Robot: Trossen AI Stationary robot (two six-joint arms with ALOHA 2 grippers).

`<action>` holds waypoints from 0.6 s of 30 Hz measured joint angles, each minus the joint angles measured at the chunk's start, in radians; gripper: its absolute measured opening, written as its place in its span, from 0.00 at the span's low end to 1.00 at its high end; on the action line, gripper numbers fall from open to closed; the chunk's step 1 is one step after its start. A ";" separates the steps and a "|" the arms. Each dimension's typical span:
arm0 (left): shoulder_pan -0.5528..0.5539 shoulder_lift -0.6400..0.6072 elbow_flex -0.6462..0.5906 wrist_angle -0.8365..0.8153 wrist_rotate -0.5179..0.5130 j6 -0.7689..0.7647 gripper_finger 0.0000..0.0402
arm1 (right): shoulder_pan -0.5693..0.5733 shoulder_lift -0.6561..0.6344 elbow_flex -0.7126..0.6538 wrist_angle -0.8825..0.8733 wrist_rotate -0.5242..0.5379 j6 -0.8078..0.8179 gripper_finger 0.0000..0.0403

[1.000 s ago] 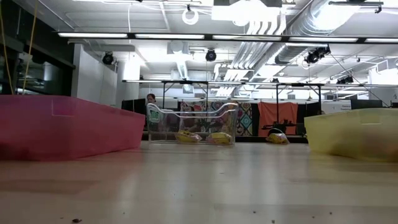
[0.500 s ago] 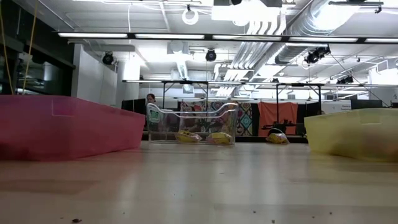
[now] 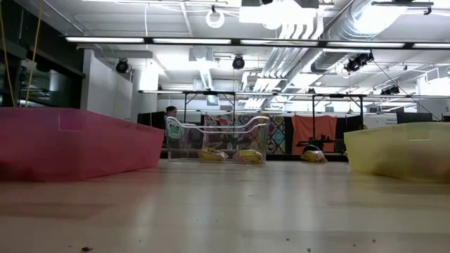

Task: Sort candy
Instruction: Put the orange candy into the yellow bin

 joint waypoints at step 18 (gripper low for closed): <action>-0.051 -0.138 -0.001 -0.167 -0.123 -0.069 0.48 | -0.025 -0.117 0.000 -0.278 0.003 0.008 0.01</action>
